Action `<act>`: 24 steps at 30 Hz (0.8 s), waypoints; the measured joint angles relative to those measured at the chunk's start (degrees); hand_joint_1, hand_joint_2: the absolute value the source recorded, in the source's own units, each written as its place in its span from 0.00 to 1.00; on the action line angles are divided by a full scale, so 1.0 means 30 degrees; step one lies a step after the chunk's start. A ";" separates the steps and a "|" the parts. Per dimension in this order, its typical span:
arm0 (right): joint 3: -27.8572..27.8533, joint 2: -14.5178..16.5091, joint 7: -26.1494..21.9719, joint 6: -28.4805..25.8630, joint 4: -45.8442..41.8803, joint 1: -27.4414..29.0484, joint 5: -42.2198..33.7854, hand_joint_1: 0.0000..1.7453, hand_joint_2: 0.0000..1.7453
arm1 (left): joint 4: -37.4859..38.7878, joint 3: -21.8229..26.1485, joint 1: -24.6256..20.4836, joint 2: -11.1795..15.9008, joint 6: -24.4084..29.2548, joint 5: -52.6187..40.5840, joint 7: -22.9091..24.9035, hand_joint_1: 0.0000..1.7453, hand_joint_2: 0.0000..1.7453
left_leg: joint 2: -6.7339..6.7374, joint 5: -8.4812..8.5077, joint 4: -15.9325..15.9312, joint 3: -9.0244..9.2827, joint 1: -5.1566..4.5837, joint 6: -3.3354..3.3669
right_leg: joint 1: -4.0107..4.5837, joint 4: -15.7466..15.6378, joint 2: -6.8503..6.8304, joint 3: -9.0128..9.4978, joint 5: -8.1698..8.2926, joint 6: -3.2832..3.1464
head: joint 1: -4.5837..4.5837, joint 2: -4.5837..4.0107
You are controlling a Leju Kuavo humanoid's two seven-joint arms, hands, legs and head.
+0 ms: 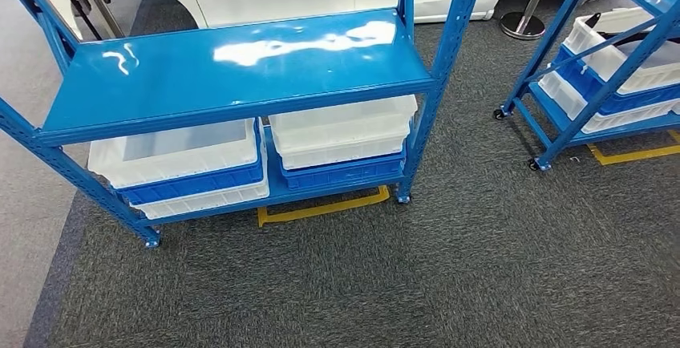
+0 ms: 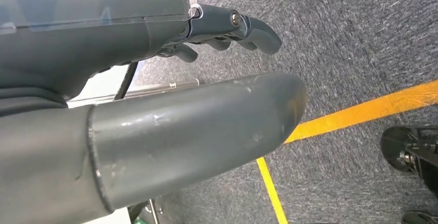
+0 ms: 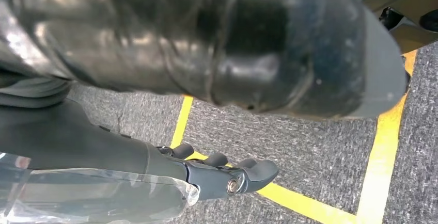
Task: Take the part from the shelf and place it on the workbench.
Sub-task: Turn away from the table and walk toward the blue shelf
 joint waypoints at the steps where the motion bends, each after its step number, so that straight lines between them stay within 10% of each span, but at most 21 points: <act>1: -0.0002 -0.0002 0.0000 0.0000 -0.0002 -0.0016 0.0002 0.00 0.00 | 0.0000 0.0000 0.0001 -0.0005 0.0002 0.0000 0.0002 0.00 0.00 | 0.0094 0.0090 -0.0213 0.0134 0.0050 0.0119 | 0.0036 0.0328 -0.0251 -0.0117 -0.0212 0.0038 | 0.0013 0.0000; 5: -0.0006 -0.0009 0.0000 0.0009 -0.0004 -0.0080 0.0011 0.00 0.00 | 0.0000 0.0004 0.0088 -0.0013 0.0002 0.0004 0.0005 0.00 0.00 | 0.0514 0.0088 -0.0430 0.0351 0.0024 0.0325 | 0.0073 0.4411 -0.1074 -0.2390 -0.2040 0.0091 | 0.0035 0.0004; 7: -0.0006 -0.0007 0.0000 0.0013 -0.0004 -0.0066 0.0020 0.00 0.00 | 0.0000 0.0007 0.0089 -0.0011 0.0004 0.0007 0.0016 0.00 0.00 | 0.0601 -0.0079 -0.0322 0.0424 -0.0003 0.0281 | 0.0047 0.4797 -0.1096 -0.2832 -0.1560 0.0123 | 0.0031 0.0002; 11: -0.0024 -0.0029 -0.0004 0.0015 0.0000 0.0005 0.0029 0.00 0.00 | 0.0000 0.0009 0.0079 -0.0016 0.0009 0.0007 0.0031 0.00 0.00 | 0.0582 -0.0605 0.0031 0.0585 -0.0029 -0.0055 | 0.0092 0.0701 -0.0883 -0.0990 0.0632 -0.0117 | 0.0037 0.0002; 16: -0.0049 -0.0017 -0.0007 0.0016 -0.0002 -0.0052 0.0037 0.00 0.00 | -0.0016 0.0015 0.0017 -0.0005 0.0020 0.0007 0.0040 0.00 0.00 | 0.0847 -0.1090 0.0388 0.0607 -0.0038 -0.0552 | 0.0110 0.0163 -0.1094 -0.0611 0.0479 -0.0648 | 0.0009 0.0002; 21: -0.0057 -0.0006 -0.0007 0.0029 -0.0004 0.0078 0.0049 0.00 0.00 | -0.0029 0.0020 0.0009 -0.0024 0.0040 0.0022 0.0042 0.00 0.00 | 0.1909 -0.2967 0.5514 -0.2331 0.0189 -0.1035 | 0.0039 0.0023 -0.1616 -0.0204 0.0168 -0.0898 | -0.0031 0.0004; 24: -0.0057 -0.0004 -0.0007 0.0057 -0.0004 0.0082 0.0051 0.00 0.00 | -0.0029 0.0024 0.0070 -0.0022 0.0049 0.0031 0.0051 0.00 0.00 | 0.2001 -0.0898 0.3584 -0.1934 0.0241 -0.0998 | 0.0016 0.0019 -0.1758 0.0258 -0.0163 -0.0795 | -0.0031 0.0000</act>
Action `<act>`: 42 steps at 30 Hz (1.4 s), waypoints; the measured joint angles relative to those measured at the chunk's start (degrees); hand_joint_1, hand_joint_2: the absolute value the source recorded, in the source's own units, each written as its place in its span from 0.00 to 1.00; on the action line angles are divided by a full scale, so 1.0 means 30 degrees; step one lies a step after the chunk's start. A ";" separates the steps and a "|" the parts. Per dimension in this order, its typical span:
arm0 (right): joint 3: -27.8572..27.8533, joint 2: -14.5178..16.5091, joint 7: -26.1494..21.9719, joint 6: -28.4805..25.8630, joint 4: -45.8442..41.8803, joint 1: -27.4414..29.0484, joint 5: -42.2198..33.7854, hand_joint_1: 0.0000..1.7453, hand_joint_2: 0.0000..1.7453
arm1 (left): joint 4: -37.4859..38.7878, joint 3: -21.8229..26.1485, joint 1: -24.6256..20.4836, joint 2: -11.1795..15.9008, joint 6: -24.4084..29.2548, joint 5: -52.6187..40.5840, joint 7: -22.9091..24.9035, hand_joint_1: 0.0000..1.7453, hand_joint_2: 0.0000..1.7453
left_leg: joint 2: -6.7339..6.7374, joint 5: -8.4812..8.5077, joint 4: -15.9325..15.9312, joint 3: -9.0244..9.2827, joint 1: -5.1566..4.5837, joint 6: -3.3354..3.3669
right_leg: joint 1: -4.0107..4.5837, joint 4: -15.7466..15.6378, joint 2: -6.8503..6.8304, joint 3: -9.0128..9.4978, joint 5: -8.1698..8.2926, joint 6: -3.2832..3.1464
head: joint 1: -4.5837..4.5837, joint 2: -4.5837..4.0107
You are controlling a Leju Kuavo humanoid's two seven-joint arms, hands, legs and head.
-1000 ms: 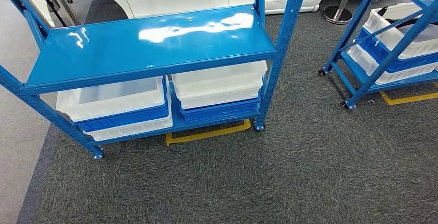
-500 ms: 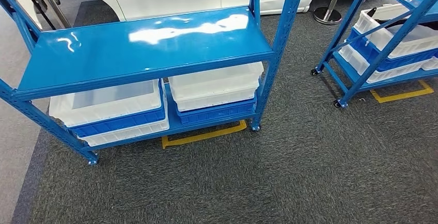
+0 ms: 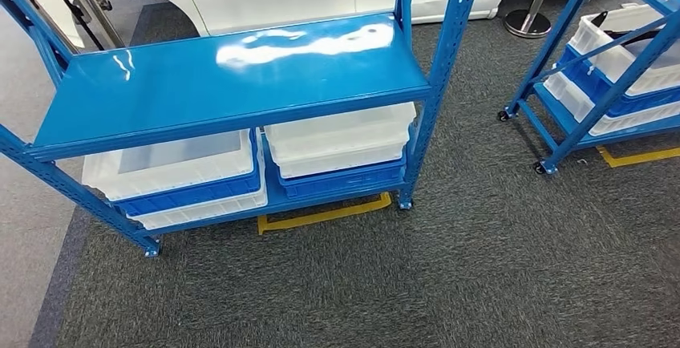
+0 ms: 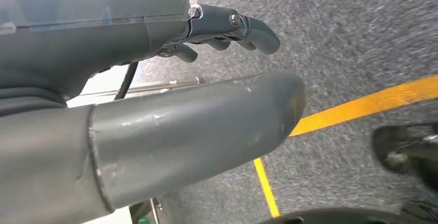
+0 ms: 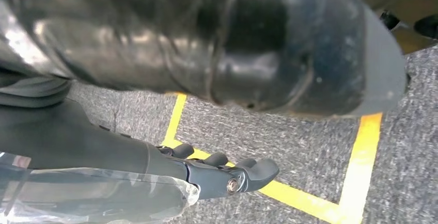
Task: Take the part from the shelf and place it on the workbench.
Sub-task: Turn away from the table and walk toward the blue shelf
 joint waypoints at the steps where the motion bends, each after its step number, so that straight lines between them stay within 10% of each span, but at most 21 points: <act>1: 0.0000 0.0004 0.0000 0.0011 0.0007 0.0012 0.0000 0.00 0.00 | 0.0000 0.0007 0.0012 0.0004 0.0002 0.0004 0.0002 0.00 0.00 | 0.0110 0.0694 -0.1246 0.0498 -0.0031 0.0095 | 0.0011 -0.0009 -0.0036 0.0149 -0.0115 0.0057 | 0.0004 0.0000; 8: 0.0000 0.0013 -0.0020 0.0029 0.0011 -0.0073 0.0027 0.00 0.00 | 0.0000 0.0086 0.0005 0.0004 0.0034 0.0027 0.0017 0.00 0.00 | 0.0115 0.1091 -0.3578 0.1582 -0.0087 0.0854 | 0.0063 0.0461 -0.0006 0.0185 -0.0762 0.0675 | 0.0040 0.0002; 11: 0.0000 0.0005 -0.0029 0.0035 0.0007 -0.0037 0.0053 0.00 0.00 | 0.0000 0.0098 -0.0040 0.0005 0.0053 0.0029 0.0031 0.00 0.00 | 0.0052 0.0947 -0.3716 0.1861 -0.0109 0.1120 | 0.0055 0.3850 0.0347 -0.1763 -0.2155 0.0724 | 0.0055 0.0002; 13: 0.0000 0.0005 -0.0029 0.0038 0.0007 -0.0015 0.0062 0.00 0.00 | 0.0000 0.0106 -0.0057 0.0005 0.0062 0.0033 0.0035 0.00 0.00 | -0.0044 0.0744 -0.3704 0.2098 -0.0175 0.1166 | 0.0051 0.5287 0.0378 -0.2915 -0.2144 0.0735 | 0.0055 0.0002; 18: -0.0007 -0.0047 -0.0027 0.0042 0.0033 0.0076 0.0066 0.00 0.00 | 0.0000 0.0124 -0.0025 -0.0016 0.0065 0.0040 0.0097 0.00 0.00 | -0.0310 0.0005 -0.3559 0.2800 -0.0246 0.0850 | 0.0157 0.0941 0.0532 -0.1541 0.1021 0.0410 | 0.0053 0.0002; 23: -0.0007 -0.0056 -0.0029 0.0084 0.0044 0.0068 0.0073 0.00 0.00 | -0.0013 0.0138 -0.0110 -0.0024 0.0140 0.0007 0.0179 0.00 0.00 | -0.0307 -0.0511 -0.3186 0.2754 -0.0183 0.0338 | 0.0203 0.0348 0.0547 -0.1199 0.0745 0.0019 | 0.0067 0.0004; 27: -0.0015 -0.0075 -0.0029 0.0226 0.0036 0.0094 0.0086 0.00 0.00 | -0.0022 0.0144 -0.0090 -0.0038 0.0155 -0.0015 0.0206 0.00 0.00 | -0.0077 -0.2134 0.1209 0.0307 -0.0057 -0.0046 | 0.0154 0.0177 0.0428 -0.0732 0.0458 -0.0228 | 0.0058 0.0004; 29: -0.0015 -0.0075 -0.0027 0.0266 0.0036 0.0089 0.0098 0.00 0.00 | -0.0022 0.0144 -0.0065 -0.0038 0.0149 -0.0022 0.0206 0.00 0.00 | -0.0068 -0.1648 0.1985 -0.0553 -0.0035 -0.0058 | 0.0172 0.0178 0.0428 -0.0421 0.0219 -0.0229 | 0.0056 0.0004; 32: -0.0015 -0.0064 -0.0011 0.0280 0.0038 0.0067 0.0120 0.00 0.00 | -0.0025 0.0149 -0.0048 -0.0031 0.0142 -0.0027 0.0206 0.00 0.00 | -0.0039 0.0866 -0.1272 0.0388 -0.0128 0.0276 | 0.0219 0.0145 0.0416 0.0204 -0.0198 -0.0139 | 0.0062 0.0004; 35: -0.0015 -0.0038 0.0007 0.0275 0.0044 0.0036 0.0162 0.00 0.00 | -0.0029 0.0160 -0.0099 -0.0016 0.0144 -0.0038 0.0204 0.00 0.00 | 0.0003 0.1176 -0.2926 0.1104 -0.0318 0.0653 | 0.0220 0.0025 0.0397 0.0369 -0.0399 0.0131 | 0.0069 0.0004; 39: -0.0015 -0.0047 0.0013 0.0271 0.0020 -0.0071 0.0222 0.00 1.00 | -0.0025 0.0166 -0.0061 -0.0027 0.0149 -0.0062 0.0220 0.00 0.00 | 0.0007 0.1280 -0.3862 0.1717 -0.0161 0.0991 | 0.0207 0.0602 0.0399 0.0266 -0.0882 0.0475 | 0.0076 0.0004; 42: -0.0015 -0.0053 0.0015 0.0281 0.0015 -0.0051 0.0240 0.00 1.00 | -0.0029 0.0166 -0.0068 -0.0031 0.0142 -0.0067 0.0191 0.00 0.00 | 0.0008 0.1129 -0.4042 0.2032 -0.0143 0.1148 | 0.0159 0.4036 0.0459 -0.1830 -0.2168 0.0581 | 0.0080 0.0004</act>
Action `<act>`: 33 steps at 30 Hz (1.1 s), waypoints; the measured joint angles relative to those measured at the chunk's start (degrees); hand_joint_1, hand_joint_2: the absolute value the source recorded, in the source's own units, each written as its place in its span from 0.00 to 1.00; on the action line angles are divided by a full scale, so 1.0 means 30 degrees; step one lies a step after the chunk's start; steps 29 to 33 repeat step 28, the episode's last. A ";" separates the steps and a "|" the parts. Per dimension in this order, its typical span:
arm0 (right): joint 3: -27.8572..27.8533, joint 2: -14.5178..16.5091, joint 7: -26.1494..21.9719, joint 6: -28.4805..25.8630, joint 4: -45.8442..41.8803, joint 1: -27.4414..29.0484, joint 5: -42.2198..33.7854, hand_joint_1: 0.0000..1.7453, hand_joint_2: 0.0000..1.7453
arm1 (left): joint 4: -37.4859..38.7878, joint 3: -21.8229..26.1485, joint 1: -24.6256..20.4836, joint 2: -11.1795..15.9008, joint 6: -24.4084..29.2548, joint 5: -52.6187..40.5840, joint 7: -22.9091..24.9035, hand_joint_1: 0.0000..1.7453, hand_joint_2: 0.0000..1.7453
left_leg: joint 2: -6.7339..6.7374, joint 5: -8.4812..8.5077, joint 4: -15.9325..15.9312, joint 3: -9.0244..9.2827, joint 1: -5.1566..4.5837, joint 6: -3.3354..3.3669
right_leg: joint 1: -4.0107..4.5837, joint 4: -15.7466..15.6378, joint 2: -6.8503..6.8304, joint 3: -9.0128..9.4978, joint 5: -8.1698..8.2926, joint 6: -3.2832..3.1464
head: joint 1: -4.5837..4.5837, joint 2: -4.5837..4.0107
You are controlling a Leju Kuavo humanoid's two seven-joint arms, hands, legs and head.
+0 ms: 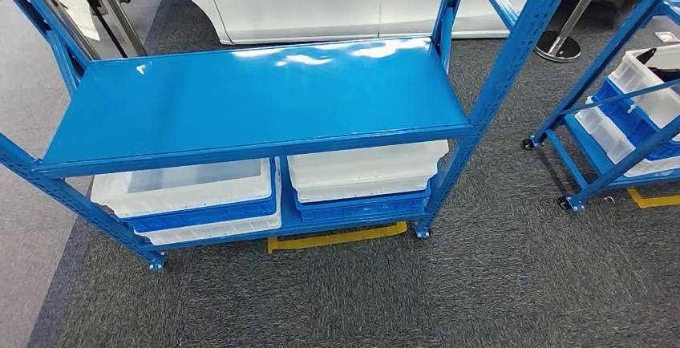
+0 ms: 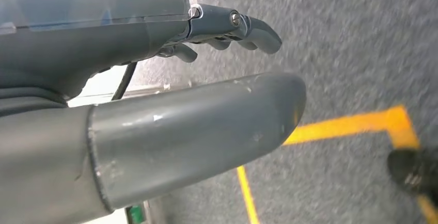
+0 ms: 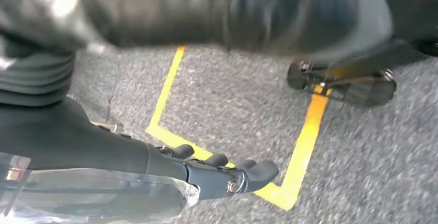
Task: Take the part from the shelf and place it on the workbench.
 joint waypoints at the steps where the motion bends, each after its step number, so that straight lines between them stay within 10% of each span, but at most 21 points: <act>1: 0.0002 0.0000 0.0004 0.0007 0.0000 0.0006 0.0011 0.00 1.00 | 0.0000 0.0000 -0.0007 0.0000 -0.0007 -0.0002 -0.0011 0.00 0.00 | -0.0016 -0.0118 0.0023 0.0101 -0.0017 0.0008 | -0.0023 0.0799 -0.0002 -0.0640 -0.0020 0.0047 | 0.0000 -0.0002; 3: 0.0002 -0.0002 0.0018 0.0018 0.0000 0.0036 0.0031 0.00 1.00 | 0.0000 0.0002 0.0006 -0.0004 -0.0022 -0.0004 -0.0022 0.00 0.00 | -0.0071 -0.0399 0.0097 0.0414 -0.0030 -0.0041 | -0.0045 0.0340 -0.0005 -0.0890 0.1104 0.0095 | 0.0004 -0.0002; 6: 0.0000 -0.0022 0.0053 0.0022 0.0011 0.0085 0.0037 0.00 1.00 | 0.0000 0.0009 0.0033 -0.0011 -0.0035 -0.0004 -0.0022 0.00 0.00 | -0.0122 -0.0964 0.0333 0.0811 -0.0086 -0.0309 | -0.0003 -0.2948 0.0010 0.0300 0.3138 -0.0048 | 0.0004 -0.0002; 12: 0.0000 -0.0004 0.0069 0.0057 0.0017 0.0049 0.0036 0.00 1.00 | -0.0016 0.0013 -0.0097 -0.0007 -0.0026 -0.0027 -0.0022 0.00 0.00 | -0.0073 -0.1743 0.1157 0.0630 -0.0052 -0.0904 | -0.0007 -0.3786 0.0011 0.0791 0.2963 -0.0610 | -0.0011 0.0000; 15: 0.0000 -0.0007 0.0097 0.0076 0.0020 0.0073 0.0037 0.00 1.00 | -0.0022 0.0020 -0.0059 -0.0015 -0.0018 -0.0042 0.0002 0.00 0.00 | -0.0047 -0.3152 0.4641 -0.1305 0.0071 -0.1196 | -0.0033 -0.3884 -0.0065 0.1052 0.2785 -0.0800 | -0.0022 -0.0002; 16: 0.0000 -0.0005 0.0100 0.0078 0.0022 0.0072 0.0037 0.00 0.75 | -0.0022 0.0022 -0.0036 -0.0013 -0.0015 -0.0064 0.0031 0.00 0.00 | -0.0047 -0.3294 0.5623 -0.1996 0.0099 -0.1235 | -0.0029 -0.3881 -0.0062 0.1145 0.2693 -0.0817 | -0.0024 -0.0002; 19: -0.0007 0.0022 0.0102 0.0073 0.0022 0.0070 0.0015 0.00 0.00 | -0.0022 0.0022 0.0010 -0.0005 0.0018 -0.0189 0.0127 0.00 0.00 | -0.0043 -0.1496 0.4547 -0.2183 0.0127 -0.1154 | -0.0034 -0.3885 -0.0028 0.1635 0.2348 -0.0752 | -0.0022 0.0000; 22: -0.0065 0.0089 0.0144 0.0066 0.0031 0.0096 -0.0074 0.00 0.00 | -0.0022 0.0020 0.0027 0.0014 0.0060 -0.0322 0.0227 0.00 0.00 | -0.0014 0.0170 0.1383 -0.0997 0.0004 -0.0827 | -0.0009 -0.3921 -0.0018 0.1994 0.2042 -0.0535 | -0.0014 -0.0005; 25: -0.0236 0.0127 0.0224 0.0064 0.0036 0.0070 -0.0167 0.00 0.00 | -0.0022 0.0011 0.0027 0.0035 0.0089 -0.0398 0.0363 0.00 0.00 | -0.0037 0.0057 0.0826 -0.0776 -0.0079 -0.0662 | 0.0041 -0.4073 -0.0043 0.2040 0.1995 -0.0316 | -0.0011 -0.0002; 33: -0.0357 0.0138 0.0315 0.0066 0.0036 0.0085 -0.0245 0.00 0.00 | -0.0022 -0.0024 0.0070 0.0049 0.0087 -0.0536 0.0299 0.00 0.00 | -0.0078 0.0179 0.0510 -0.0592 0.0000 -0.0785 | 0.0132 -0.4255 -0.0075 0.2222 0.2055 -0.0642 | 0.0006 -0.0002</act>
